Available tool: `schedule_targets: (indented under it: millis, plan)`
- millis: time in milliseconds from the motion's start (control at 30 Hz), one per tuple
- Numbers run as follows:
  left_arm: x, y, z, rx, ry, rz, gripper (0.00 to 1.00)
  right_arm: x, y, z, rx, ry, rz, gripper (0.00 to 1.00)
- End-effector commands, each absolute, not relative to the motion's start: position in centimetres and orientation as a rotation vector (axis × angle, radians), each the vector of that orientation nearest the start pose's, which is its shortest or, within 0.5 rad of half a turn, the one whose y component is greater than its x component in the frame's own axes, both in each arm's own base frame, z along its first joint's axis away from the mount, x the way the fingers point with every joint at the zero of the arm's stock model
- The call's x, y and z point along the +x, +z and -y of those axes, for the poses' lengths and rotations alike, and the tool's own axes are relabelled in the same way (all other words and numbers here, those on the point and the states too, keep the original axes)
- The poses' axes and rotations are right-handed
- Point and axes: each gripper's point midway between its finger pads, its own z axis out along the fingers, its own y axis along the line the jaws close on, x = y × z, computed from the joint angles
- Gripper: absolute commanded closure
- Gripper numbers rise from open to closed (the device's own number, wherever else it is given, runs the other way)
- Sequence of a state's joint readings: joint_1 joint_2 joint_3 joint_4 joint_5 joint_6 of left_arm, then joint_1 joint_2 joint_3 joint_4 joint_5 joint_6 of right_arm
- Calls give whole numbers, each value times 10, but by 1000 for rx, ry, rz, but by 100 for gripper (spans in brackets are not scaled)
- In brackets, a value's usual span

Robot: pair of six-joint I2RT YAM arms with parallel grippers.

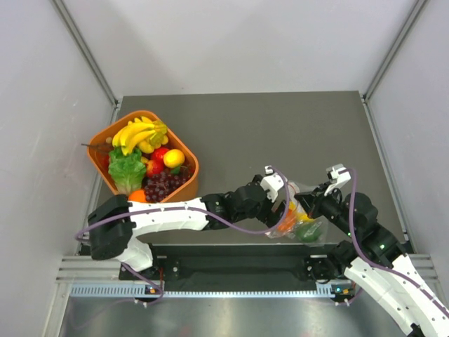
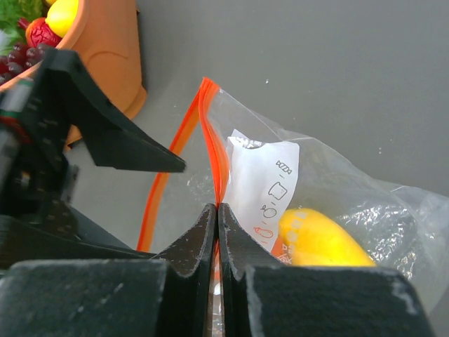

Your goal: Open the zip-top bag and remove the fake food

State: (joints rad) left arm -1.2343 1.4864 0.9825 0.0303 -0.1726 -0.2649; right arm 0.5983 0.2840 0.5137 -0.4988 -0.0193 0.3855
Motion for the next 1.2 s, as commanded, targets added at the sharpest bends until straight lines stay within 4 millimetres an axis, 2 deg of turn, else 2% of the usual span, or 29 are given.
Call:
schedule_targets:
  millis: [0, 167, 267, 400, 633, 767, 1067, 1100, 1167]
  plan:
    - [170, 168, 434, 844, -803, -1888, 12, 171, 224, -141, -221, 716, -1819, 100]
    - [167, 150, 447, 888, -800, -1916, 14, 171, 223, -141, -226, 717, -1818, 100]
    - [156, 136, 455, 931, -788, -1927, 12, 172, 222, -142, -225, 717, -1822, 100]
    - [144, 133, 465, 932, -847, -1922, 11, 172, 222, -142, -227, 715, -1825, 100]
    - [129, 136, 468, 951, -967, -1899, 11, 172, 221, -142, -229, 717, -1826, 100]
    - [123, 116, 474, 995, -977, -1934, 10, 172, 220, -143, -231, 717, -1829, 100]
    - [129, 92, 484, 1018, -917, -1980, 11, 171, 222, -143, -231, 723, -1824, 100]
    - [127, 91, 485, 1029, -926, -1982, 14, 171, 222, -143, -230, 721, -1825, 100]
    - [127, 87, 486, 1033, -925, -1990, 33, 171, 222, -142, -230, 721, -1824, 100]
